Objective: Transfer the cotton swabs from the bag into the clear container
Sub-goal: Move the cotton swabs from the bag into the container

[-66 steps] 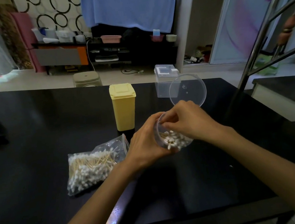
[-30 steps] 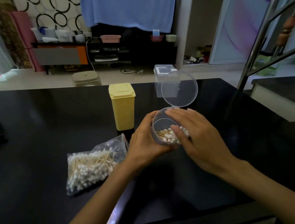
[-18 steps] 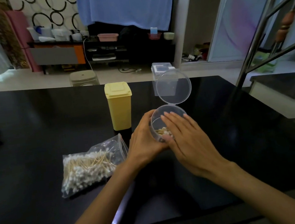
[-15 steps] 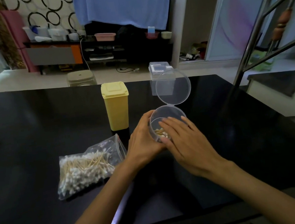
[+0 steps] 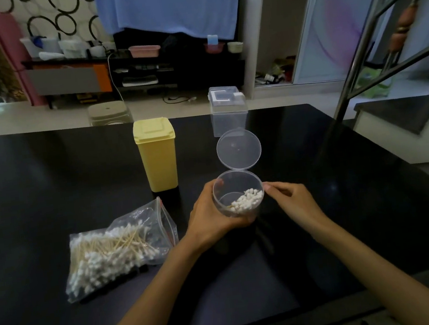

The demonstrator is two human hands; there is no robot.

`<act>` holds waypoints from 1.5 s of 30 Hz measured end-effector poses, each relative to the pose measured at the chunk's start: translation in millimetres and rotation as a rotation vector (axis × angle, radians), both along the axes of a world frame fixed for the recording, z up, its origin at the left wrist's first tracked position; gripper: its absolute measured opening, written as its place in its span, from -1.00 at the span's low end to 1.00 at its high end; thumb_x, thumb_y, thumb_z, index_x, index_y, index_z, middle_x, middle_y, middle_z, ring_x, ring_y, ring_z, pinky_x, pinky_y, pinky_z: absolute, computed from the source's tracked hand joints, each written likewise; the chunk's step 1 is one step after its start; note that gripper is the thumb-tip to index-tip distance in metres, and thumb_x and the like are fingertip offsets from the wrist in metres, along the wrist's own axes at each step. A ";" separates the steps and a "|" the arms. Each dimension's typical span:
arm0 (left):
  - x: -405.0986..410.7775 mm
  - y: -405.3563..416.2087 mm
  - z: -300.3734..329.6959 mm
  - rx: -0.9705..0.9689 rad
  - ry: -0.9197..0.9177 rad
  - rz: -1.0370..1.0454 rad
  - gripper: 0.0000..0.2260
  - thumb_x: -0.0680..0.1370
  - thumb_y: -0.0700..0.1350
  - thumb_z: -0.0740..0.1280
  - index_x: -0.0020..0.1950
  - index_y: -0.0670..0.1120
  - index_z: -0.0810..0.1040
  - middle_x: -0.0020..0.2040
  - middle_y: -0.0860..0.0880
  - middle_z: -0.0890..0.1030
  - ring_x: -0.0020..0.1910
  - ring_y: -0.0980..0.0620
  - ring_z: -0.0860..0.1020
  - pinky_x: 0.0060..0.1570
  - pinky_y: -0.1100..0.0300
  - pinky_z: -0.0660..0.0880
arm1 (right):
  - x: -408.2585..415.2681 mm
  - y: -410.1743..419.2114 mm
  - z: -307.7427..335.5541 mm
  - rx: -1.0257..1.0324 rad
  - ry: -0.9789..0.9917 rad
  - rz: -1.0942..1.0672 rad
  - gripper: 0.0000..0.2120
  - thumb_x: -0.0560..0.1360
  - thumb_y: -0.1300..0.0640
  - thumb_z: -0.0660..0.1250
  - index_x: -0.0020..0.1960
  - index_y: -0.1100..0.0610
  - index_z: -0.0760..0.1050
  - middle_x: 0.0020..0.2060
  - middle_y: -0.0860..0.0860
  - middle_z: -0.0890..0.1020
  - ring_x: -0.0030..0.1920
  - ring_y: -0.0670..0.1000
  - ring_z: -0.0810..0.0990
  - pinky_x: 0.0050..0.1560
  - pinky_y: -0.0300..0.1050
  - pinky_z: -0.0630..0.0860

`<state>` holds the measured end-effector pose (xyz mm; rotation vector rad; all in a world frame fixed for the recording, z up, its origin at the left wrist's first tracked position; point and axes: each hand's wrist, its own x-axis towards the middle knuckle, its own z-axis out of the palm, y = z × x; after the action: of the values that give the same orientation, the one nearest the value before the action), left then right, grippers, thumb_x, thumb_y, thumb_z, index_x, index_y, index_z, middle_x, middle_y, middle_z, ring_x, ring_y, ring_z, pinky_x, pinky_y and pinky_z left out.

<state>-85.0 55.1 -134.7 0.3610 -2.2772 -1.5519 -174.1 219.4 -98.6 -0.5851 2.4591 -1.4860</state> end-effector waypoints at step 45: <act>156.2 -121.0 28.0 -0.676 -0.667 0.010 0.23 -0.04 0.53 0.07 0.55 0.04 -0.10 0.53 0.03 0.08 0.51 -0.04 0.01 0.46 0.02 0.10 | 91.5 -90.5 31.9 0.042 -0.655 0.604 -0.75 0.59 0.32 0.12 0.19 0.29 0.50 -0.08 0.12 0.65 -0.18 -0.06 0.67 -0.12 -0.28 0.61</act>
<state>71.2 -65.8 -106.7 0.7657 -3.1011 -0.6001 -82.6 129.0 -66.8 -0.6279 1.6176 -1.1325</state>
